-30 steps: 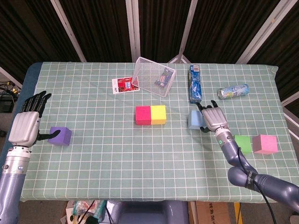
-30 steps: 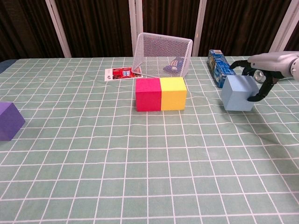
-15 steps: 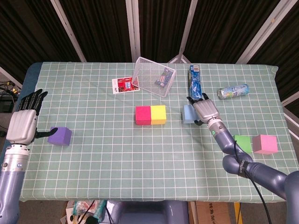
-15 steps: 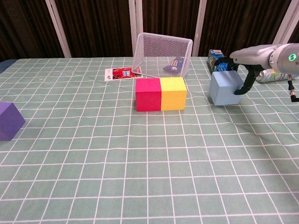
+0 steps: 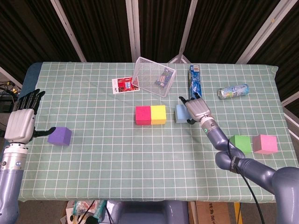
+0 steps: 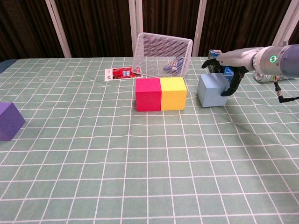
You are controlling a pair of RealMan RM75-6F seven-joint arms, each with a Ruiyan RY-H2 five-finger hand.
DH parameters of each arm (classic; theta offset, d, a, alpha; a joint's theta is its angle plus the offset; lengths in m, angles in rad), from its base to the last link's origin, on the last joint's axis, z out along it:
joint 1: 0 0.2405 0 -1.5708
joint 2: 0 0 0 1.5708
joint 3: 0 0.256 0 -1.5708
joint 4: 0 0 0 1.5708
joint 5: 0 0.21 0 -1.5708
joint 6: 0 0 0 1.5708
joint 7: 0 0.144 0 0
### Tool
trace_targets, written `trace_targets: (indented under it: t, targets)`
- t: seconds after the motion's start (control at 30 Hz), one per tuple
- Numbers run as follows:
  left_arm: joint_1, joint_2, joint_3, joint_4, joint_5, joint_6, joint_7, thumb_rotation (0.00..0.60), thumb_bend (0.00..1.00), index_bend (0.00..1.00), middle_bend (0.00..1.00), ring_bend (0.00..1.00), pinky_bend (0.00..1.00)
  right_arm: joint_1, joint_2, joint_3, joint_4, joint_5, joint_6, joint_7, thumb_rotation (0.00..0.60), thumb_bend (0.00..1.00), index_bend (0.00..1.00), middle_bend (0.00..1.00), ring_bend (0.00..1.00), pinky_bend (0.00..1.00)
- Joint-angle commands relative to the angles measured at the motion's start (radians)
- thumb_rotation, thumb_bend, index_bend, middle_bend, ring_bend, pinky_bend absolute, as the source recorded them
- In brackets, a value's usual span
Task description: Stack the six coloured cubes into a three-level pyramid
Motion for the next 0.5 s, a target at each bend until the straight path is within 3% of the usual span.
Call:
trace_targets:
  t: [0.03, 0.5]
  targets:
    - [0.001, 0.001, -0.001, 0.001, -0.002, -0.001, -0.002, 0.600, 0.11, 0.00, 0.00, 0.00, 0.00, 0.006, -0.003, 0.002, 0.004, 0.000, -0.003, 0.004, 0.600, 0.30, 0.00, 0.40, 0.25, 0.00]
    - [0.006, 0.010, -0.005, -0.001, -0.003, -0.006, -0.012, 0.600, 0.11, 0.00, 0.00, 0.00, 0.00, 0.029, 0.009, 0.003, -0.036, 0.013, 0.000, -0.003, 0.600, 0.30, 0.00, 0.40, 0.25, 0.00]
